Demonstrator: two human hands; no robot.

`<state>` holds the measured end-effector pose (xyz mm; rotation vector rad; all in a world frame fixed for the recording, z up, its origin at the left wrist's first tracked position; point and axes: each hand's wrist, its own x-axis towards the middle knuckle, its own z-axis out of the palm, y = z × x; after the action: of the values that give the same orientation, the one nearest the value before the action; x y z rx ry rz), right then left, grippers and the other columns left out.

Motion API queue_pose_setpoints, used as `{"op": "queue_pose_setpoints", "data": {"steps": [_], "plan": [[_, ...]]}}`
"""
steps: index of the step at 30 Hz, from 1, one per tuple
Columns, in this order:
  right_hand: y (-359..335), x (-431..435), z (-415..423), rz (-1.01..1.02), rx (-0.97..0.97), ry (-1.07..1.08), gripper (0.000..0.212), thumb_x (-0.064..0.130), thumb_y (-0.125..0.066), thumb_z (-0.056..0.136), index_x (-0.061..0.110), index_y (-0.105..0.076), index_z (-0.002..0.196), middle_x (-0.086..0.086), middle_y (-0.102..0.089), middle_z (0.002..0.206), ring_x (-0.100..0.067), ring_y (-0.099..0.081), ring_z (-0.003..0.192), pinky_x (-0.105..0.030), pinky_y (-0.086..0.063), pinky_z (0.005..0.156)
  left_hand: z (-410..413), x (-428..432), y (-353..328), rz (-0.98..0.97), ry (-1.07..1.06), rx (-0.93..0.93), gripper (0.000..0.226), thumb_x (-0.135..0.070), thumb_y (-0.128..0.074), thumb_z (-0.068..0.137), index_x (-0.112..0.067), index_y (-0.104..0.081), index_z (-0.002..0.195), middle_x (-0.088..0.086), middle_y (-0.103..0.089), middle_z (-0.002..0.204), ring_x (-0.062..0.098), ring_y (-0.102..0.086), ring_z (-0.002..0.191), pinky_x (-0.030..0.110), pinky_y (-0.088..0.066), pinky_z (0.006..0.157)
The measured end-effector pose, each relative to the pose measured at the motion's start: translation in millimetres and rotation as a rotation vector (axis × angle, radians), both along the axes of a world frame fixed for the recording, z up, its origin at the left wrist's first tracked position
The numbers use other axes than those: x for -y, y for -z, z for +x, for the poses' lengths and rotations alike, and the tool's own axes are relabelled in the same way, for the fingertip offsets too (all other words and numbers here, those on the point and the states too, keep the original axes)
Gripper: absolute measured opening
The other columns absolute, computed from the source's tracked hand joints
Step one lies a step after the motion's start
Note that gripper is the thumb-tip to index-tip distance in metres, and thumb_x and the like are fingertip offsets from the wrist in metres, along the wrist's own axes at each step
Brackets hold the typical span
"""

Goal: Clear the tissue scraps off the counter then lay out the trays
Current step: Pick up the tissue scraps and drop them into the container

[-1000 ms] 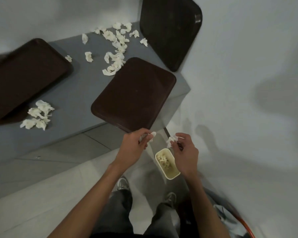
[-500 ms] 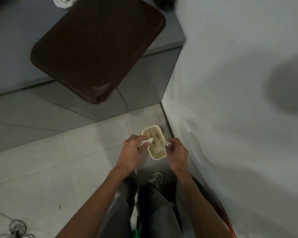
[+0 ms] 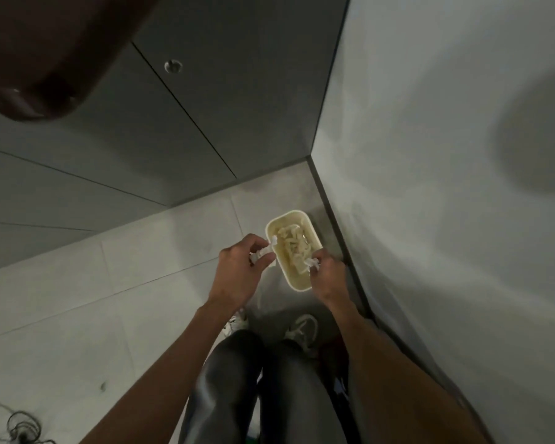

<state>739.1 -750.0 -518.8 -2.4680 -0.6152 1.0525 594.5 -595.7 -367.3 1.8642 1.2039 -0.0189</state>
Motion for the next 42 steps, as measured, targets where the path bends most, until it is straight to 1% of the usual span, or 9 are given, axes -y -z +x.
{"op": "queue_pose_setpoints", "data": {"steps": [4,8,10,13,15,23,32,38,42], "plan": [[35,6,-3,-0.087,-0.016,-0.116,0.040,0.019,-0.066,0.094,0.020,-0.060,0.134,-0.012,-0.067,0.130,-0.034,-0.065,0.118,-0.040,-0.055,0.098,0,6,37,0.007,0.004,-0.016,0.018,-0.030,-0.080,0.089,-0.024,-0.070,0.103,-0.008,-0.070,0.095,0.008,-0.068,0.080,0.027,-0.058,0.079],[37,4,-4,0.009,-0.035,0.027,0.024,0.023,-0.071,0.095,0.021,-0.071,0.119,-0.004,-0.075,0.116,-0.023,-0.074,0.103,-0.027,-0.058,0.087,1,11,63,0.014,0.029,-0.030,0.024,-0.025,-0.082,0.087,-0.020,-0.072,0.108,-0.004,-0.070,0.102,0.005,-0.065,0.083,0.024,-0.057,0.081],[17,-7,-7,0.177,-0.258,0.274,0.017,0.030,-0.072,0.097,0.022,-0.075,0.112,0.002,-0.078,0.109,-0.012,-0.076,0.091,-0.018,-0.058,0.082,4,13,73,0.035,0.041,-0.040,0.026,-0.022,-0.083,0.086,-0.020,-0.073,0.110,0.000,-0.068,0.105,0.010,-0.065,0.086,0.024,-0.056,0.082],[-22,-30,-10,0.414,-0.777,0.542,0.029,0.035,-0.067,0.102,0.017,-0.070,0.124,-0.008,-0.078,0.113,-0.025,-0.078,0.100,-0.037,-0.064,0.087,11,15,82,0.055,0.068,-0.055,0.028,-0.016,-0.083,0.085,-0.018,-0.073,0.111,0.004,-0.067,0.107,0.013,-0.064,0.086,0.020,-0.052,0.080],[-36,-38,-11,0.508,-0.873,0.511,0.032,0.030,-0.069,0.101,0.011,-0.067,0.127,-0.010,-0.077,0.117,-0.027,-0.076,0.106,-0.043,-0.063,0.090,18,16,86,0.049,0.073,-0.038,0.030,-0.014,-0.082,0.086,-0.019,-0.069,0.113,0.002,-0.070,0.106,0.013,-0.067,0.086,0.022,-0.055,0.078],[5,-38,3,0.330,-0.344,0.411,0.020,0.024,-0.083,0.088,0.042,-0.076,0.090,0.013,-0.079,0.097,-0.012,-0.077,0.092,-0.047,-0.064,0.087,38,8,102,0.012,0.083,-0.027,0.032,-0.014,-0.078,0.087,-0.024,-0.066,0.115,-0.005,-0.070,0.099,0.010,-0.068,0.084,0.032,-0.062,0.081],[57,-50,6,0.108,-0.041,0.160,0.037,0.032,-0.076,0.094,0.018,-0.067,0.127,-0.005,-0.072,0.122,-0.024,-0.069,0.110,-0.043,-0.057,0.098,7,-11,124,0.086,0.079,-0.055,0.025,-0.017,-0.065,0.096,-0.022,-0.064,0.121,-0.002,-0.071,0.107,0.013,-0.067,0.092,0.033,-0.060,0.084],[-2,-55,-7,0.141,0.019,0.136,0.030,0.032,-0.069,0.098,0.019,-0.068,0.125,-0.006,-0.073,0.121,-0.025,-0.070,0.108,-0.031,-0.053,0.094,-25,-20,82,0.096,0.053,-0.041,0.025,-0.012,-0.063,0.096,-0.021,-0.064,0.120,-0.003,-0.070,0.107,0.012,-0.066,0.094,0.033,-0.059,0.087],[-92,-60,-23,0.221,0.102,0.088,0.030,0.040,-0.062,0.097,0.026,-0.066,0.123,-0.007,-0.074,0.115,-0.027,-0.072,0.100,-0.040,-0.060,0.088,-47,-29,15,0.106,0.008,0.003,0.024,-0.010,-0.064,0.095,-0.021,-0.066,0.116,-0.003,-0.070,0.106,0.011,-0.066,0.093,0.035,-0.059,0.089]]}}
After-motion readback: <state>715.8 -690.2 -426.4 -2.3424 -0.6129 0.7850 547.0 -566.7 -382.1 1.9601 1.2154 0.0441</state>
